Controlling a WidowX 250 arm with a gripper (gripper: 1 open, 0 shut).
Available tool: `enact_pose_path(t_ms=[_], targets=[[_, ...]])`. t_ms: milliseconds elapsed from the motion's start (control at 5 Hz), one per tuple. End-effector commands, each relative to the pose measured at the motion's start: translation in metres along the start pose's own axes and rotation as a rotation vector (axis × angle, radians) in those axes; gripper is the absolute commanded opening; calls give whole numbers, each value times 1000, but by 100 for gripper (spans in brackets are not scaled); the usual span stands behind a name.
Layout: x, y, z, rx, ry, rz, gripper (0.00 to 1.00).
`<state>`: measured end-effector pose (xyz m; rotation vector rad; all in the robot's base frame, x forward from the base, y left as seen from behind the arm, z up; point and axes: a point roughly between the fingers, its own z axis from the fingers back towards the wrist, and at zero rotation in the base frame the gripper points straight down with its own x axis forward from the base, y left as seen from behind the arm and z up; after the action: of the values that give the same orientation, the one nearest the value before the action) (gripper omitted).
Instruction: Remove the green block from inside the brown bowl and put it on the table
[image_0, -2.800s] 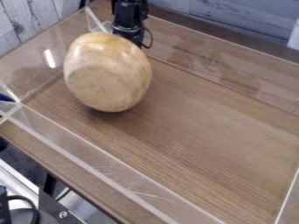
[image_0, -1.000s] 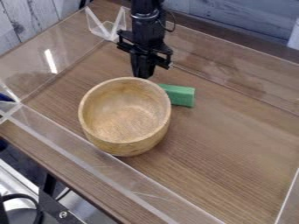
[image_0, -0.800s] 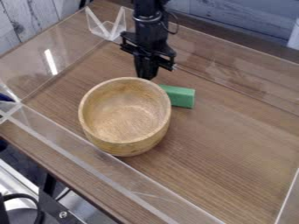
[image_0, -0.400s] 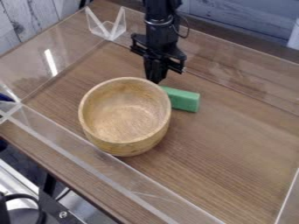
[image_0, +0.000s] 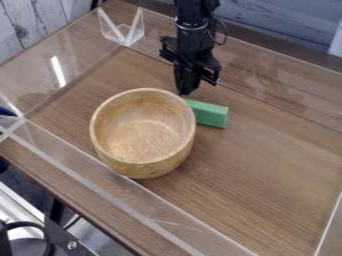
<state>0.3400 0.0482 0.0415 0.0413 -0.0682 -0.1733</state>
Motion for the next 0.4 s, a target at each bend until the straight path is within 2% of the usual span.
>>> enact_pose_path(t_ms=[0,200], targets=[[10,3,19,21,-59,9,0],[10,1,19,18,-53,19,0]])
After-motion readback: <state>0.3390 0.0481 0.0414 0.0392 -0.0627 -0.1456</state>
